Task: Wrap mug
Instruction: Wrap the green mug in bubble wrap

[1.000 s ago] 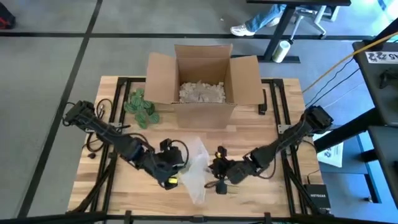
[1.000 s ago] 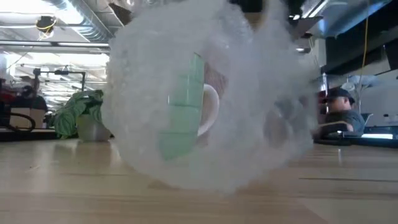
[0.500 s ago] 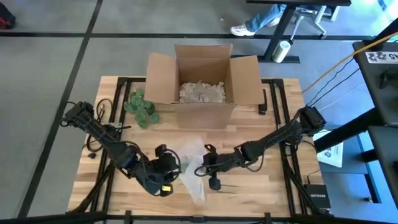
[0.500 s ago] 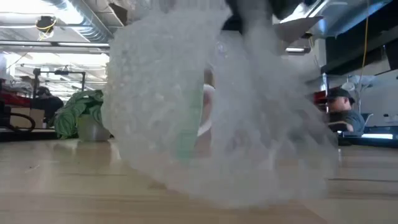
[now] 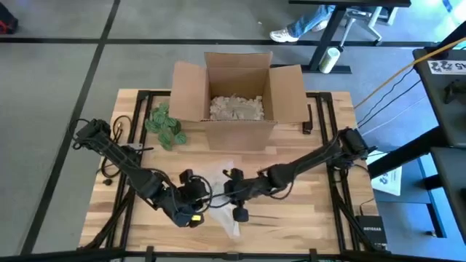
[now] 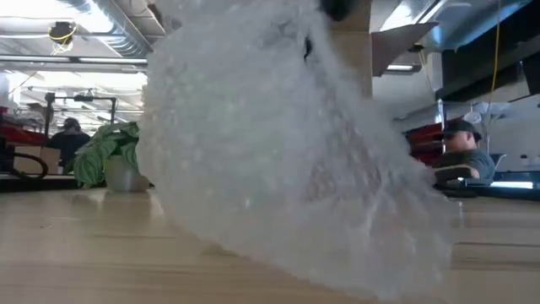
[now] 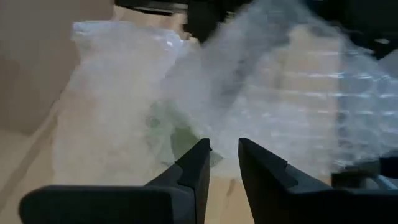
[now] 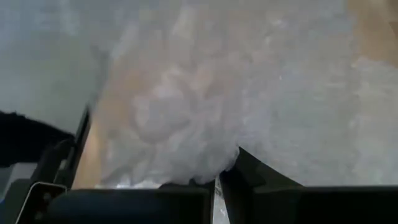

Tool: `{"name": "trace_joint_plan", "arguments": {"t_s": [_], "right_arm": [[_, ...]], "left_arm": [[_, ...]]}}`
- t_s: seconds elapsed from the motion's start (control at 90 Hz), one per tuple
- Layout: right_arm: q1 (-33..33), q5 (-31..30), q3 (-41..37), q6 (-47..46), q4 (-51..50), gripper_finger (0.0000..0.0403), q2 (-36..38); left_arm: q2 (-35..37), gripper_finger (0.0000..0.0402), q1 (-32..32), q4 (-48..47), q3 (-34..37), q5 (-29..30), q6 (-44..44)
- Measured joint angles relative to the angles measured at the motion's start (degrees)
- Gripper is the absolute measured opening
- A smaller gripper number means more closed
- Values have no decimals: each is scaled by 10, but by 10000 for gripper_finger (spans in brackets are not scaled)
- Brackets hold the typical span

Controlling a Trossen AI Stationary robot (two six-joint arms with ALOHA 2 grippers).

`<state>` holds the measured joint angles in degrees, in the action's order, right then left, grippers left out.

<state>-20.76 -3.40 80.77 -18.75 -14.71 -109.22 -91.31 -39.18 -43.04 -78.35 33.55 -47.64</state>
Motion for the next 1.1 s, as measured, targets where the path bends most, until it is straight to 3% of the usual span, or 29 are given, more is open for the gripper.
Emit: {"name": "trace_joint_plan", "arguments": {"t_s": [0.156, 0.267, 0.567, 1.1], "right_arm": [[17, 7, 57, 10, -75, 0, -21], [28, 43, 93, 11, -101, 0, -38], [32, 92, 142, 12, -145, 0, -90], [32, 106, 141, 10, -141, 0, -96]], "left_arm": [[0, 68, -31, -1, 0, 50, 3], [0, 68, -52, -1, 0, 94, 7], [-3, 68, -49, 5, 0, 124, 33], [-88, 68, 31, 32, 2, 4, 55]]}}
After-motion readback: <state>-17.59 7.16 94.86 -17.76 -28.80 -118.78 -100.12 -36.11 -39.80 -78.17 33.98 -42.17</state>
